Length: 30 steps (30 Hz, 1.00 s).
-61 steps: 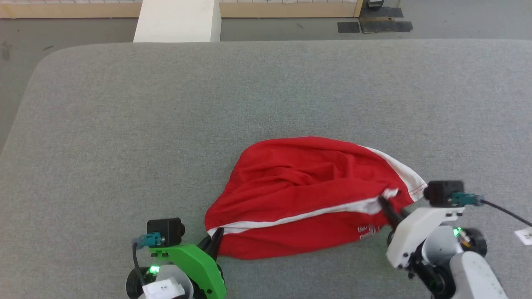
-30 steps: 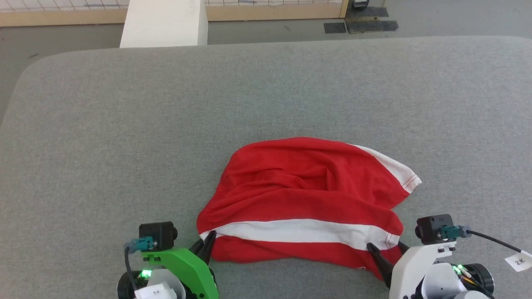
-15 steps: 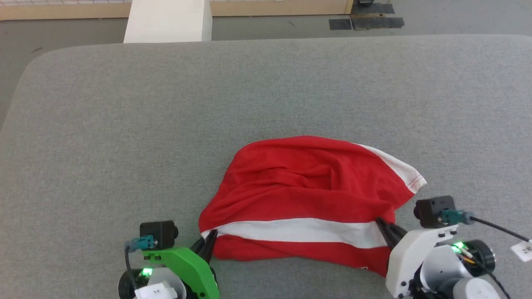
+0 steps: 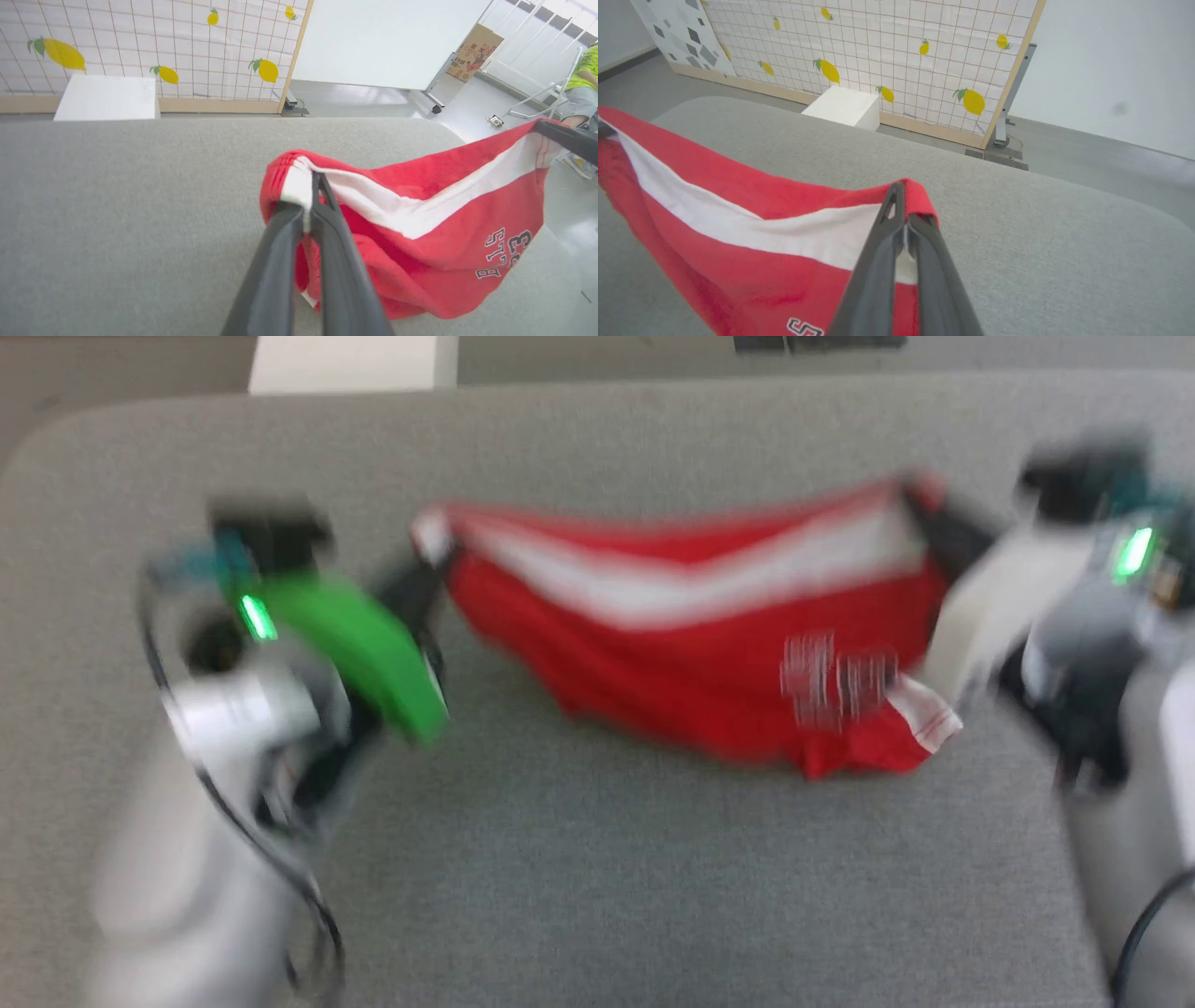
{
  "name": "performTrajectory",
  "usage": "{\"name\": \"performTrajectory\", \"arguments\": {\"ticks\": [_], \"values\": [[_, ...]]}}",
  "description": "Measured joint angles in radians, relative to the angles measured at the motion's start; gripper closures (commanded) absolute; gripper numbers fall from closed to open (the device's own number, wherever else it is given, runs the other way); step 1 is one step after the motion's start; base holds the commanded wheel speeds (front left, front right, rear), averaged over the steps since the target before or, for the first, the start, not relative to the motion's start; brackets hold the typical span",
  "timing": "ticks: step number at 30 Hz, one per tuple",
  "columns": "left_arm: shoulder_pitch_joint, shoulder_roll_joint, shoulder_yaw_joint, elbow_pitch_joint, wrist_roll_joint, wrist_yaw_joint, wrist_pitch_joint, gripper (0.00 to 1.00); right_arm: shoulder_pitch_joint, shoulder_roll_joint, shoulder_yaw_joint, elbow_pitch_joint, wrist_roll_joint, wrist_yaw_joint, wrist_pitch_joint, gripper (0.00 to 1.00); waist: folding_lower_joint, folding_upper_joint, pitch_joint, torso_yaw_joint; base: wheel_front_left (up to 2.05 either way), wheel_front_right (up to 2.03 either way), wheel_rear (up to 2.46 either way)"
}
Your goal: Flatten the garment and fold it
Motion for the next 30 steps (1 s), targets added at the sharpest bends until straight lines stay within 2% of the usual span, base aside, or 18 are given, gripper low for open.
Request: {"name": "performTrajectory", "arguments": {"ticks": [3,8,13,17,20,24,30], "values": [[-0.192,0.010,0.028,0.045,-0.007,0.003,0.041,1.00,-0.211,-0.039,0.021,0.107,0.015,0.000,-0.014,1.00,0.0000,0.0000,0.045,-0.002,0.00,0.00,0.00],[-0.479,-0.020,0.080,0.164,-0.002,0.041,0.009,1.00,-0.524,-0.081,0.073,0.274,-0.005,0.000,-0.080,1.00,0.0001,0.0000,0.134,-0.010,0.00,0.00,0.00],[-0.697,-0.028,0.118,0.283,0.057,0.074,-0.118,1.00,-0.766,-0.087,0.099,0.397,-0.076,0.000,-0.213,1.00,0.0001,0.0000,0.222,-0.024,0.00,0.00,0.00],[-0.806,-0.033,0.145,0.344,0.093,0.094,-0.251,1.00,-0.887,-0.079,0.088,0.458,-0.118,0.000,-0.335,1.00,0.0002,0.0000,0.275,-0.037,0.00,0.00,0.00],[-0.830,-0.038,0.160,0.375,0.102,0.092,-0.319,1.00,-0.927,-0.072,0.082,0.486,-0.131,0.000,-0.406,1.00,0.0002,0.0000,0.300,-0.046,0.00,0.00,0.00],[-0.789,-0.035,0.130,0.435,0.110,0.055,-0.338,1.00,-0.908,-0.078,0.123,0.528,-0.108,0.000,-0.439,1.00,0.0002,0.0000,0.311,-0.049,0.00,0.00,0.00],[-0.552,-0.023,0.065,0.486,0.116,0.009,-0.314,1.00,-0.685,-0.131,0.251,0.550,0.015,0.000,-0.386,1.00,0.0002,0.0000,0.273,-0.039,0.00,0.00,0.00]]}}
